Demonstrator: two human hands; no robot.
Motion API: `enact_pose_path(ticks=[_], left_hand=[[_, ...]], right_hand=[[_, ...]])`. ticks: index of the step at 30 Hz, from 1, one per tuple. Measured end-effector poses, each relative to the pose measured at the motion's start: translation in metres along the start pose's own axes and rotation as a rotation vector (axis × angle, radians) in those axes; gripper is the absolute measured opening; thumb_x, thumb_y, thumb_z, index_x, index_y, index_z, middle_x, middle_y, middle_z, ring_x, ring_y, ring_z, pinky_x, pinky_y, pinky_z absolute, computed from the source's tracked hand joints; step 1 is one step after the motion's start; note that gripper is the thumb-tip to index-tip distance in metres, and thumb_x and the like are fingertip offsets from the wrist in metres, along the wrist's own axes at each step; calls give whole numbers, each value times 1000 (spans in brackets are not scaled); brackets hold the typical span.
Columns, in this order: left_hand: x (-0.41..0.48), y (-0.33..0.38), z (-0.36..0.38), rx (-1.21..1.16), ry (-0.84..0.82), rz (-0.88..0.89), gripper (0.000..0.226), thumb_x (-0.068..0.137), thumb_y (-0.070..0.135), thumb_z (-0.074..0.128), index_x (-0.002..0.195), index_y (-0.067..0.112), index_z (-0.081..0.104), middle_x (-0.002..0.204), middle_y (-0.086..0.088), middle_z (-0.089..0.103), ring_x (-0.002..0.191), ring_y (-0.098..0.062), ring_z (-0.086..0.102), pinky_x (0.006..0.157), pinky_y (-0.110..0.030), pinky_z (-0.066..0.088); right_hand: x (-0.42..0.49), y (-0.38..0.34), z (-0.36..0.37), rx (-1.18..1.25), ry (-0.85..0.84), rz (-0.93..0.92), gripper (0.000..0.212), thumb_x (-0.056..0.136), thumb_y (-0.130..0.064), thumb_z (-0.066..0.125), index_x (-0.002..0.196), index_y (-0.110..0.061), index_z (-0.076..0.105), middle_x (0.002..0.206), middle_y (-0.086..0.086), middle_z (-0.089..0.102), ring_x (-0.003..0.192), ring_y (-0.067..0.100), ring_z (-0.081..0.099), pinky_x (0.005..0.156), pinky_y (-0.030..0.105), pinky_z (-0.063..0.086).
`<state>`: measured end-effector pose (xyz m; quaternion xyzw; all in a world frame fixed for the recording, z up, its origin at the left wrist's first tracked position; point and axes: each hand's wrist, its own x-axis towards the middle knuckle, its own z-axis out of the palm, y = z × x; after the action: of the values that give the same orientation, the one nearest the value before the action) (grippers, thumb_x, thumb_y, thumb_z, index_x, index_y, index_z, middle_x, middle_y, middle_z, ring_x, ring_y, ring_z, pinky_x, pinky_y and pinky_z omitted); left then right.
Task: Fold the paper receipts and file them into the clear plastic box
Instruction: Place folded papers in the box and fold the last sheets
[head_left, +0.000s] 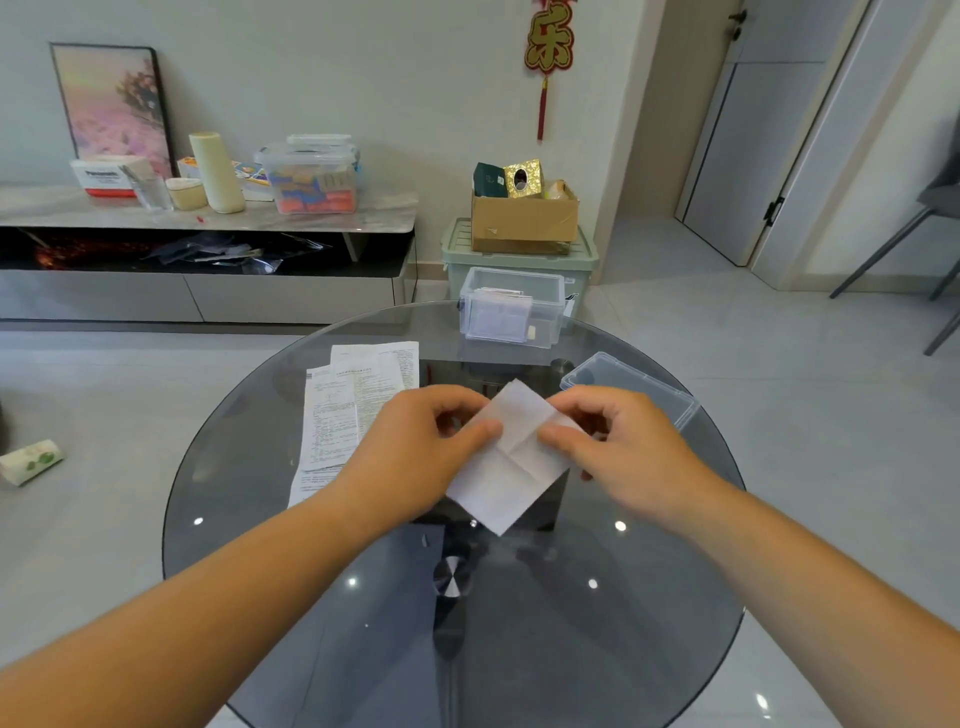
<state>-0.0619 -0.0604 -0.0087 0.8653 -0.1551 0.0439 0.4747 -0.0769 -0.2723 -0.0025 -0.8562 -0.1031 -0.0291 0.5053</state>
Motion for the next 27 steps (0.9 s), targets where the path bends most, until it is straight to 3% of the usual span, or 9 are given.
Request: enact_pose_path(ticks=[2, 6, 11, 15, 20, 24, 27], left_hand=[[1, 6, -2, -136, 42, 10, 13, 92, 23, 70, 86, 34, 74, 79, 21, 68, 74, 3, 59, 65, -8, 46], [-2, 9, -4, -251, 54, 7, 15, 91, 16, 70, 90, 30, 76, 87, 19, 73, 86, 3, 66, 74, -8, 50], [-16, -13, 0, 86, -97, 2, 8, 92, 30, 68, 88, 36, 71, 90, 19, 68, 90, 0, 61, 79, -17, 52], [-31, -25, 4, 371, -173, 28, 6, 91, 37, 68, 95, 34, 71, 92, 15, 64, 87, -3, 57, 78, -22, 50], [-36, -33, 15, 375, -214, 1, 10, 88, 47, 65, 95, 41, 62, 91, 13, 64, 87, -5, 59, 79, -31, 54], [-33, -30, 19, 377, -164, -29, 21, 89, 46, 66, 105, 34, 60, 90, 12, 63, 85, -5, 59, 77, -28, 53], [-33, -31, 20, 377, -146, -55, 28, 89, 46, 67, 111, 34, 55, 91, 15, 60, 85, -4, 59, 76, -24, 52]], right_hand=[[0, -2, -2, 2, 75, -78, 16, 90, -16, 71, 89, -31, 75, 83, -15, 67, 77, 3, 60, 68, 16, 45], [-3, 2, -2, 60, 94, -75, 9, 88, -18, 74, 84, -26, 75, 81, -12, 69, 78, 7, 62, 70, 17, 48], [-14, 18, 6, -53, 5, -24, 23, 91, -18, 71, 79, -37, 74, 80, -14, 70, 78, 4, 63, 70, 13, 45], [-29, 32, 14, -277, -135, 14, 13, 96, -34, 63, 85, -39, 68, 85, -15, 68, 84, 4, 61, 76, 27, 50], [-35, 38, 24, -369, -140, 25, 14, 99, -39, 55, 92, -30, 62, 86, -8, 62, 80, 8, 54, 71, 30, 48], [-28, 41, 31, -358, -129, 75, 21, 100, -36, 54, 97, -18, 63, 88, -2, 60, 81, 13, 54, 77, 38, 49], [-26, 43, 34, -353, -125, 103, 19, 99, -37, 55, 107, -23, 63, 92, -5, 61, 88, 13, 55, 81, 36, 51]])
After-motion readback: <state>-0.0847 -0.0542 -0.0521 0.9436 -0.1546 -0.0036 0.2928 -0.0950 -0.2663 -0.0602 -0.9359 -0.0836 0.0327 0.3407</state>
